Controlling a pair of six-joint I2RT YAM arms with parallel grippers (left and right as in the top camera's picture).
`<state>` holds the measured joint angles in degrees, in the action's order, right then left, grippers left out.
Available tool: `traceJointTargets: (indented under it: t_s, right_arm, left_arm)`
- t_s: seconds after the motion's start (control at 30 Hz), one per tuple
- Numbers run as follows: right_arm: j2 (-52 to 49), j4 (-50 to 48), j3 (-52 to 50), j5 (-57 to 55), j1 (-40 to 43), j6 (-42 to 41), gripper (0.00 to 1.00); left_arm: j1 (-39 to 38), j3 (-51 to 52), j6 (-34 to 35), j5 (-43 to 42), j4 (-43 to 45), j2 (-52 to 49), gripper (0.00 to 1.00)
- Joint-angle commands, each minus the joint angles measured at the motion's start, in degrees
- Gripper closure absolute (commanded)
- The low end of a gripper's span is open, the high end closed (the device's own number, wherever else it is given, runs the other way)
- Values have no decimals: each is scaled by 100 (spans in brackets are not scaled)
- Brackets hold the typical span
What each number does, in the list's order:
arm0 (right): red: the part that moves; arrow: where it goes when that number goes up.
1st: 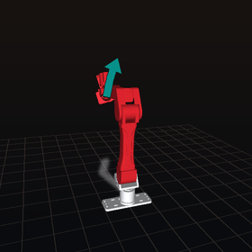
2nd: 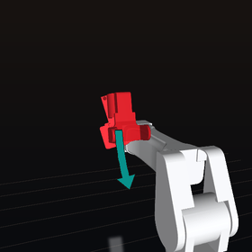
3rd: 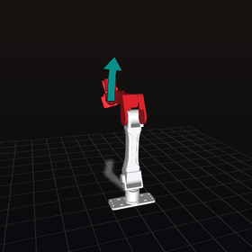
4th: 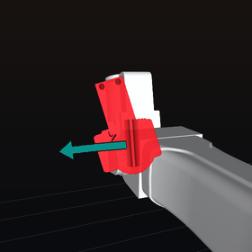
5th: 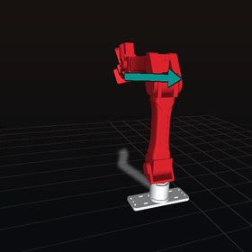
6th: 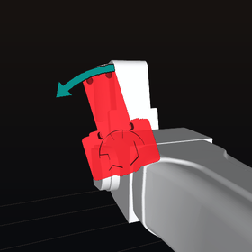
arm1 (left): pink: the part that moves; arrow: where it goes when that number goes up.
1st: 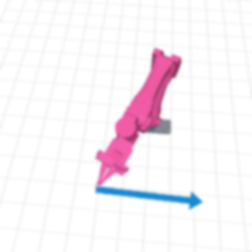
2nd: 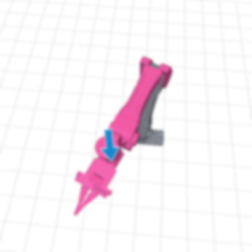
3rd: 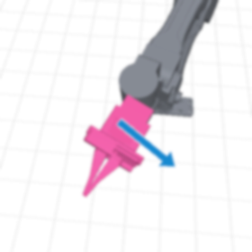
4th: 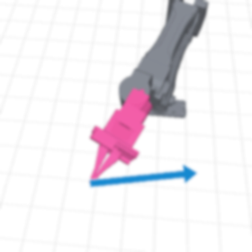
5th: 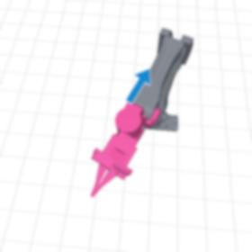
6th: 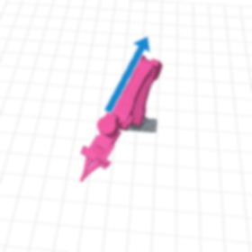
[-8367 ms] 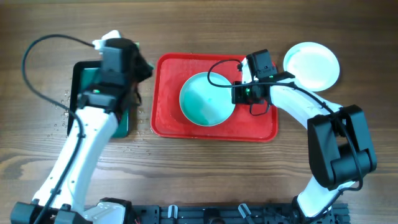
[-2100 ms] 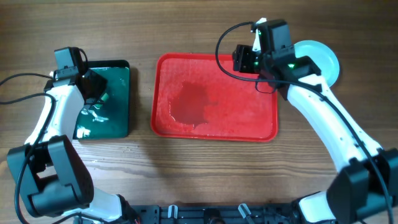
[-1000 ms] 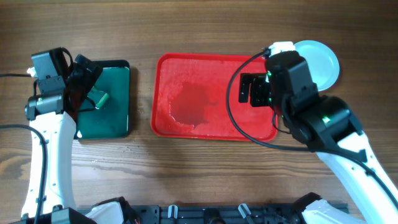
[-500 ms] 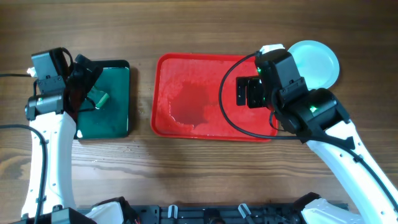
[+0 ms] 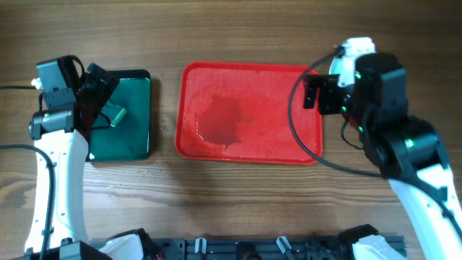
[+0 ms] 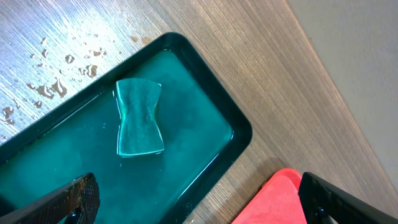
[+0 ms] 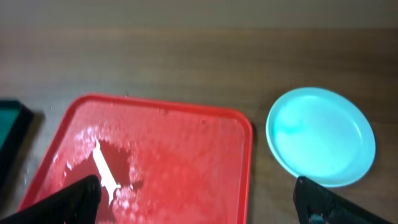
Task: Clean dirty plates on tray and stack at the side
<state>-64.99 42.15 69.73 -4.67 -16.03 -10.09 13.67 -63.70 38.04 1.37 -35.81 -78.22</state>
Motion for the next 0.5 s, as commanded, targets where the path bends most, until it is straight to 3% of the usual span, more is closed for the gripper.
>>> traceJointTargets:
  t_s: [0.0, 0.17, 0.2, 0.23, 0.4, 0.47]
  right_arm:
    - [944, -811, -1283, 605, 413, 105, 0]
    - [2710, -3047, -3849, 1255, 946, 85, 0]
    - [3639, -4107, -5123, 1423, 1244, -168, 0]
    - [3960, -4433, -5543, 1421, 1353, -426, 0]
    - [5001, -5471, -6822, 1421, 1624, -850, 0]
    - [5302, -5329, -6942, 1357, 1631, -796, 0]
  left_arm:
    - [11, 4, -26, -28, 20, 0, 0]
    - [11, 4, -26, -28, 20, 0, 0]
    - [11, 4, -26, -28, 20, 0, 0]
    - [11, 4, -26, -28, 20, 0, 0]
    - [11, 4, -26, -28, 20, 0, 0]
    - [11, 4, -26, -28, 20, 0, 0]
